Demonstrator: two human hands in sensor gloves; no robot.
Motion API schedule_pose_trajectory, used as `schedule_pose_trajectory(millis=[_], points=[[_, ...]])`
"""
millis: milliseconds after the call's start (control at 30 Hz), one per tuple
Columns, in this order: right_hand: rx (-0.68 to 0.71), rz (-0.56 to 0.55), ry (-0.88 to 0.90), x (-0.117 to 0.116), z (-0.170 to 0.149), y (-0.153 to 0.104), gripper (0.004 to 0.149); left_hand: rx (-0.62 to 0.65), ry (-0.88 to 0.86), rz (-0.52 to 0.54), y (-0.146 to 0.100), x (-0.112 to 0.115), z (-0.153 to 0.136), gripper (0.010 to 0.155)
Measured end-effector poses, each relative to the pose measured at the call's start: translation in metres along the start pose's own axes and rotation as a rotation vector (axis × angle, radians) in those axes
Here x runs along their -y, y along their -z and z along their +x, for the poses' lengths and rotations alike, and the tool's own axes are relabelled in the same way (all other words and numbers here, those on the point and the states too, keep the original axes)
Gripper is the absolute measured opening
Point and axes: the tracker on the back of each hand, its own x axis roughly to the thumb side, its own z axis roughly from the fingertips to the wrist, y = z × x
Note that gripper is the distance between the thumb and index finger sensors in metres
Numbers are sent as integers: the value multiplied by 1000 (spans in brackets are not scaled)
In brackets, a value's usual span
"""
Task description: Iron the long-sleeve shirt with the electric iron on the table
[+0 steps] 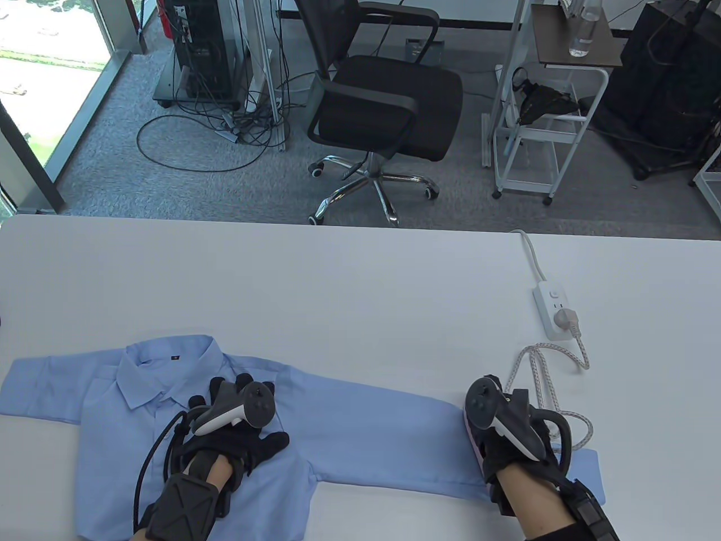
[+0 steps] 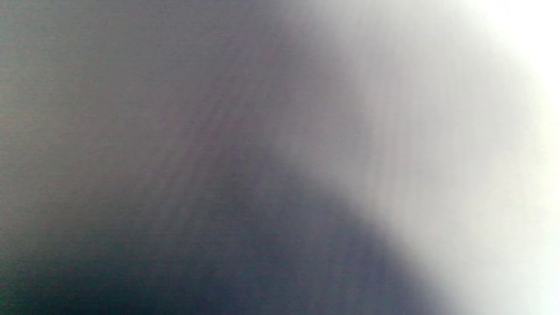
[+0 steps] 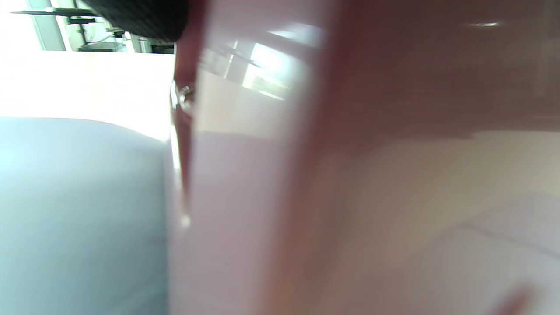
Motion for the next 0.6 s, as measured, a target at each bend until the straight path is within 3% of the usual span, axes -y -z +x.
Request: schedule_pose_trajectory(millis=[200,433,500,533,600], points=[[-93,2,23,-1,-41,3,62,0,1,-3,0,0,0,100],[-104,20,-31,3,-39,9,67,-2,6,0,0,-1,0,100],[-141,162,-45,15,-42,18,77,-3,11,8,0,-1,0,100],[-182,304,-30,25,-45,25,79,-3,12,7,0,-1,0,100],[-190,417,33,34,-49,33,77,-3,11,5,0,-1,0,100]])
